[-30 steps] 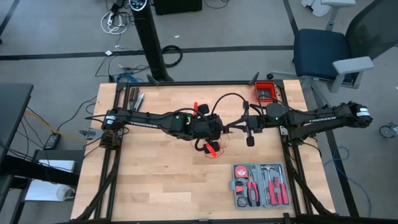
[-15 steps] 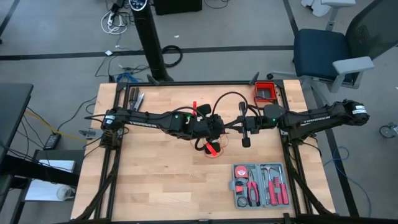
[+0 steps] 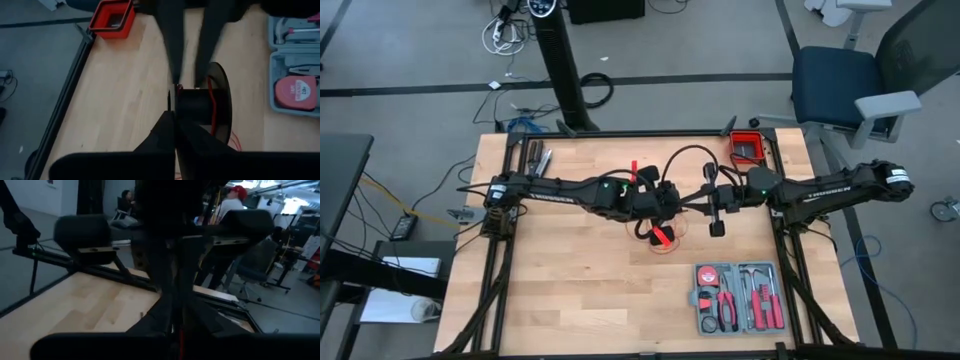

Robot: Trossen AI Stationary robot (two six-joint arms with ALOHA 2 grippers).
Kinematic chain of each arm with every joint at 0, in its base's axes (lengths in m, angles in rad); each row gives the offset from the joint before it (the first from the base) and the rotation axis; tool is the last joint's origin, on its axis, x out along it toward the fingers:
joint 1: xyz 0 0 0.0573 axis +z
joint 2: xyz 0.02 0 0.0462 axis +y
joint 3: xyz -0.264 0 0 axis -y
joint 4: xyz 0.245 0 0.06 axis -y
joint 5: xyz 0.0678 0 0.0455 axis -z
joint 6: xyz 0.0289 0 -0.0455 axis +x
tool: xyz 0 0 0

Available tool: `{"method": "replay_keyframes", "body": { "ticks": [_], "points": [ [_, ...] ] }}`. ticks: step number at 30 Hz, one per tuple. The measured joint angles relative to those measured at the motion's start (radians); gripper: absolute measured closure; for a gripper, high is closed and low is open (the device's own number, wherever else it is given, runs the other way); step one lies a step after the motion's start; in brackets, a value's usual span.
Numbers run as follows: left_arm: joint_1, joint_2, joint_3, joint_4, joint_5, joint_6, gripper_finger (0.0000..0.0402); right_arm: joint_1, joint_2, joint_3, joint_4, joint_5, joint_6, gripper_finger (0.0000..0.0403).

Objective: Coil cords
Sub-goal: Coil the wire

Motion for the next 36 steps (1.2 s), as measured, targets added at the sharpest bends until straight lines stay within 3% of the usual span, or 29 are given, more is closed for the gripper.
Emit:
{"method": "replay_keyframes", "body": {
  "ticks": [6, 14, 18, 23, 29, 36],
  "points": [
    [0.003, 0.000, 0.000, -0.018, -0.017, -0.007, 0.0401, -0.007, -0.068, 0.000, -0.061, 0.014, 0.003, 0.0344],
    [0.003, -0.046, 0.000, -0.025, -0.129, -0.009, 0.0401, -0.046, -0.239, 0.000, -0.290, 0.265, -0.015, 0.0348],
    [0.004, -0.063, 0.000, -0.010, -0.219, -0.022, 0.0401, -0.066, -0.249, 0.000, -0.349, 0.386, 0.033, 0.0348],
    [0.004, -0.071, 0.000, 0.000, -0.284, -0.028, 0.0401, -0.083, -0.209, 0.000, -0.380, 0.396, 0.081, 0.0348],
    [0.004, -0.073, -0.022, 0.043, -0.271, 0.001, 0.0401, -0.082, -0.156, -0.001, -0.418, 0.387, 0.098, 0.0348],
    [0.014, -0.073, -0.150, 0.275, -0.102, 0.092, 0.0401, -0.083, -0.226, -0.001, -0.557, 0.384, 0.123, 0.0351]
  ]
}}
